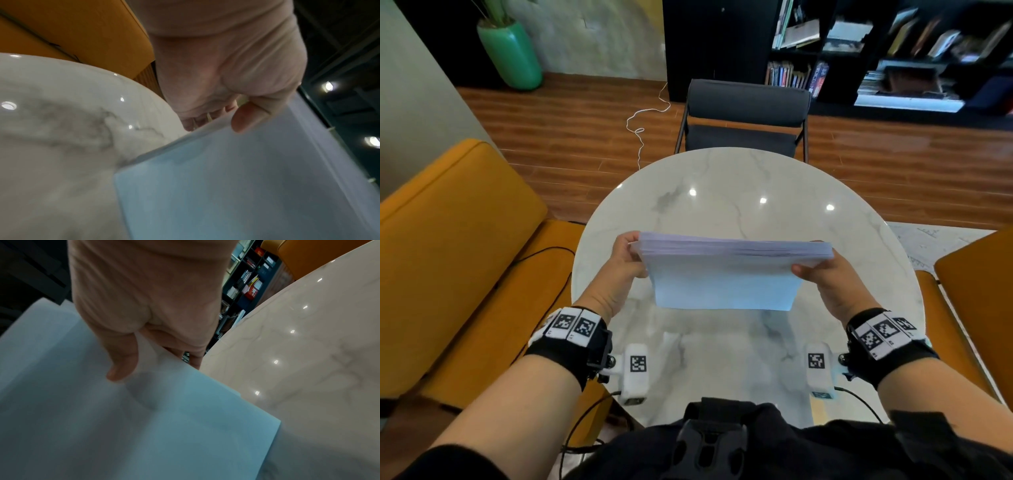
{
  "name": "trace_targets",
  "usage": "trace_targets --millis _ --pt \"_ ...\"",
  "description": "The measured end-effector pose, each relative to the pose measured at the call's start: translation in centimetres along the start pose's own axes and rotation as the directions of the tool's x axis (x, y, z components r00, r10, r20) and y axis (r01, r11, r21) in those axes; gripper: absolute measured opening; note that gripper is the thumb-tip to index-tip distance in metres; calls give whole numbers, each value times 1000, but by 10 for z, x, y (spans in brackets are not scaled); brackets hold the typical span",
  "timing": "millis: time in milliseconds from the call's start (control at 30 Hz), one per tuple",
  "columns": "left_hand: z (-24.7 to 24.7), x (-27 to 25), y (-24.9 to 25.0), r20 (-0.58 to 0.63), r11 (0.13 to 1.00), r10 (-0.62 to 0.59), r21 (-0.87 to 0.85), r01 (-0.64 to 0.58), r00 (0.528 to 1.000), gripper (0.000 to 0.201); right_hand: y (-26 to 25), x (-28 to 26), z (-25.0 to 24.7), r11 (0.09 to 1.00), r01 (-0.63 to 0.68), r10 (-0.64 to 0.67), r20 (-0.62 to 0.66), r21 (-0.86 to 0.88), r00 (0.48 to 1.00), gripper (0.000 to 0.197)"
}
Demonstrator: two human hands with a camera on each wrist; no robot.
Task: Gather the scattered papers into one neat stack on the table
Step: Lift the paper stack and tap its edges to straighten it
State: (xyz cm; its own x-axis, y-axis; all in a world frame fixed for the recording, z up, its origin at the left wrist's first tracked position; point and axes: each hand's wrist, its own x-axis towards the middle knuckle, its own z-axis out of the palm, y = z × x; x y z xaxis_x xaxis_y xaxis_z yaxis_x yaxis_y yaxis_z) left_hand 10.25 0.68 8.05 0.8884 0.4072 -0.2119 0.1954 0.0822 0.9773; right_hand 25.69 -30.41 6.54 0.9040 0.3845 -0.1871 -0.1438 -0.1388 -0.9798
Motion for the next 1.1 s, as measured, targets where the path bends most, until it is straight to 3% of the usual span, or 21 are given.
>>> trace_targets --millis 100,200,367,500,633,733,800,933,1100 --pt "16 -4 -15 -32 998 -19 55 21 999 52 2 1 9 997 6 -8 -24 -76 1000 28" --pt "20 -1 -17 -103 996 -11 87 20 995 44 -1 0 13 999 -15 12 -93 -34 996 33" --pt "23 -9 -23 -84 987 -27 159 40 996 47 -3 -6 14 999 -25 22 -96 -40 995 35" --pt "22 -5 -20 -200 968 71 250 -20 977 43 -11 -10 18 1000 3 -6 -175 -16 985 32" --pt "16 -3 -16 -207 922 179 376 -91 962 33 -11 -13 22 999 12 -19 -206 -36 978 29" --pt "17 -9 -30 -184 906 75 424 10 980 41 8 -19 29 986 -63 35 -177 -154 983 25" --pt "19 -10 -35 -192 904 37 426 49 981 43 12 -23 35 979 -90 55 -189 -184 980 18" --pt "20 -9 -19 -215 913 132 407 -34 968 41 -2 -19 37 982 -34 -11 -239 -184 971 15" --pt "20 -9 -13 -211 951 155 297 -87 965 33 -7 -18 36 987 33 -64 -203 -154 977 36"
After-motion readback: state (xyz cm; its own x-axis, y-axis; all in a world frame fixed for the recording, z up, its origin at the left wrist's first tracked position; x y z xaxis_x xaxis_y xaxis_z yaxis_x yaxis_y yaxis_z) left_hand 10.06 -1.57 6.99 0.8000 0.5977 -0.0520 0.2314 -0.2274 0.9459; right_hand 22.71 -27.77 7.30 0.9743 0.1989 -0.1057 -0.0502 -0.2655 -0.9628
